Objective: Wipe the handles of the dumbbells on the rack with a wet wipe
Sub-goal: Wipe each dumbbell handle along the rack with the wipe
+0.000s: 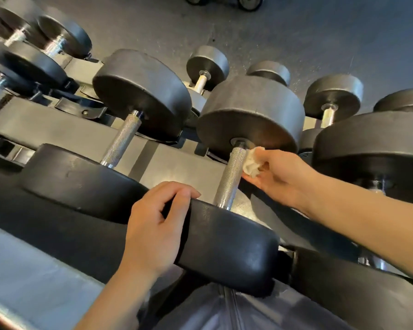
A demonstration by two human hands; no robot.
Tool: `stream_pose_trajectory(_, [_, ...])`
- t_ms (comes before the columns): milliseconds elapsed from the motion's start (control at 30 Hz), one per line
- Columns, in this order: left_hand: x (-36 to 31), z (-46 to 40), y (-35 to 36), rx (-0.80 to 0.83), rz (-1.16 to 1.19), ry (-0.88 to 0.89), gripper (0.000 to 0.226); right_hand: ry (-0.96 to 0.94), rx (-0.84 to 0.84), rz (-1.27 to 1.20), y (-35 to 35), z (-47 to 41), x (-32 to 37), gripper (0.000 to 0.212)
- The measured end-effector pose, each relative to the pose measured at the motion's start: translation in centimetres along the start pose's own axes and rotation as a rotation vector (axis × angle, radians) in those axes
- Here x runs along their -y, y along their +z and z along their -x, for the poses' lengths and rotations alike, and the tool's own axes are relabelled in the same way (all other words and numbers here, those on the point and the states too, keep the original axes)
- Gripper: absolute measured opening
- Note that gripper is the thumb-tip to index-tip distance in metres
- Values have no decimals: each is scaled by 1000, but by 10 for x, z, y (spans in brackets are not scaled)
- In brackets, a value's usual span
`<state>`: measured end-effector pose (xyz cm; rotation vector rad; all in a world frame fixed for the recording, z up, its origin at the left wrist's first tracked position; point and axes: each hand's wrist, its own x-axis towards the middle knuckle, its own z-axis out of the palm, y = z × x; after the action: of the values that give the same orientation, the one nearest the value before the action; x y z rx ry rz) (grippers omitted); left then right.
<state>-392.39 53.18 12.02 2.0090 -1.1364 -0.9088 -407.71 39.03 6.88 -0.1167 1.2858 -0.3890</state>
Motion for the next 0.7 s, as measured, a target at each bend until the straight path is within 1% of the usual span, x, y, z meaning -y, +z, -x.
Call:
stream_pose_trajectory(100, [5,-5,-2,96,-70,35,40,-104,-41,167,6,6,-8,16])
stream_pose_trajectory(167, [7,-12,-6,225,-111,71,43,-208,-127,299,11,9,-13,18])
stream_pose_trajectory(200, [9,-17,-8,299,-106,96,43,-288,-188,394,12,10,-17,20])
stream_pose_trajectory(300, [11,-31,-13,452,-40,99,36,-620,-324,870,11,14,-31,29])
stream_pose_trajectory(333, [11,-34,-13,477,-21,94,35,-713,-352,1014,10,15,-36,32])
stream_pose_trajectory(400, [13,-38,-12,496,-13,115,36,-844,-388,1199,6,14,-42,36])
stream_pose_trajectory(467, [15,-37,-11,501,-7,134,36,-931,-376,1345,4,16,-40,41])
stream_pose_trajectory(533, [16,-38,-11,502,11,145,37,-1092,-350,1568,5,16,-36,46])
stream_pose_trajectory(567, [16,-39,-11,503,12,161,37,-1186,-367,1733,6,14,-34,48])
stream_pose_trajectory(600, [17,-40,-11,505,12,179,38,-1230,-378,1914,11,15,-31,49])
stream_pose_trajectory(633, [18,-41,-11,508,13,196,39,-1182,-359,2076,19,15,-29,49])
stream_pose_trajectory(700, [21,-43,-11,514,10,223,46,-1061,-308,2310,32,12,-24,45])
